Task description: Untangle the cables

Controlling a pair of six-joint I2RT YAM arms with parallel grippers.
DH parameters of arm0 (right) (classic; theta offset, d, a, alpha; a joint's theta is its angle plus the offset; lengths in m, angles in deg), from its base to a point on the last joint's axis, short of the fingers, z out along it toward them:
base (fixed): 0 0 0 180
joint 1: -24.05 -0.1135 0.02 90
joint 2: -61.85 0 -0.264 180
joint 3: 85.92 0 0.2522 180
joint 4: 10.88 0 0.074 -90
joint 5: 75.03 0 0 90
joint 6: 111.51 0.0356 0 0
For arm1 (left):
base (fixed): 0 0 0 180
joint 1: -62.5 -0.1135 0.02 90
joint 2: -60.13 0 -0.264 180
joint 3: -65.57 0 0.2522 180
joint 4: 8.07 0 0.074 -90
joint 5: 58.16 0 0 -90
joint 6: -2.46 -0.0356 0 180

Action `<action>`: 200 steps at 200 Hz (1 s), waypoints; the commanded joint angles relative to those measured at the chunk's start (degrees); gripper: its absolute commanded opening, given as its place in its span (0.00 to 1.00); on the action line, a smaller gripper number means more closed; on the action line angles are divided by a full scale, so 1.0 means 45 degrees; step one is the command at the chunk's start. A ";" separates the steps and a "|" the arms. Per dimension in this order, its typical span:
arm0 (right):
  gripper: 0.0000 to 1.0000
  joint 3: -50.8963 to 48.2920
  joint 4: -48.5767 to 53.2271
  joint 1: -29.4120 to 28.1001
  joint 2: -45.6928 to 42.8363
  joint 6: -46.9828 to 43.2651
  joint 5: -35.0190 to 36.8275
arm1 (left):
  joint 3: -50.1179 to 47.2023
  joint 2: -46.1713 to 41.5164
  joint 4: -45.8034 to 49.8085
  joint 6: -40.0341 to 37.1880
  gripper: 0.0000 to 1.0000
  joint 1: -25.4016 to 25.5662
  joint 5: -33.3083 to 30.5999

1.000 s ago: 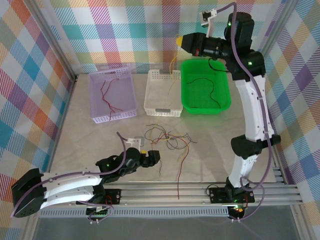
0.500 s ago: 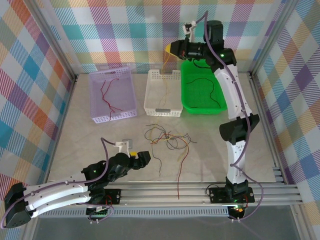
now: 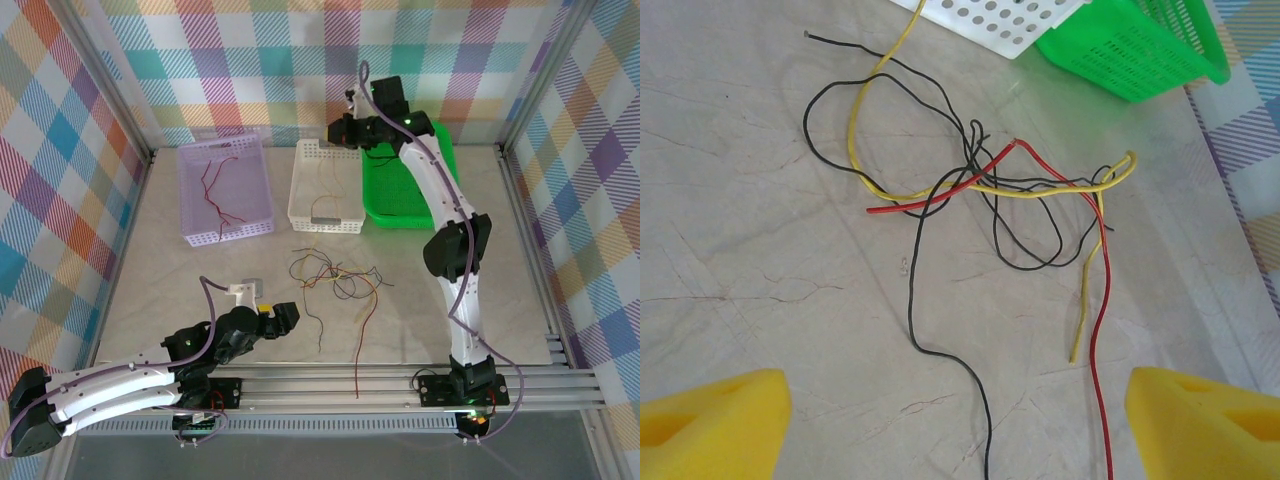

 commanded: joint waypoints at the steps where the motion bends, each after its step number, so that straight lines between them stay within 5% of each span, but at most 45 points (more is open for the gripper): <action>1: 0.00 -0.0342 0.0428 -0.0135 0.0390 -0.0846 0.0993 | -0.0101 0.0074 0.0202 0.0111 0.86 0.0154 -0.0260; 152: 0.00 0.0026 0.1335 -0.0355 0.2185 -0.1579 0.2596 | -0.0218 0.0034 0.0554 0.0314 0.87 0.0159 -0.0467; 200: 0.00 0.0433 0.1000 -0.0321 0.0634 -0.0877 0.1907 | -0.0407 0.0037 0.0573 0.0381 0.87 0.0159 -0.0505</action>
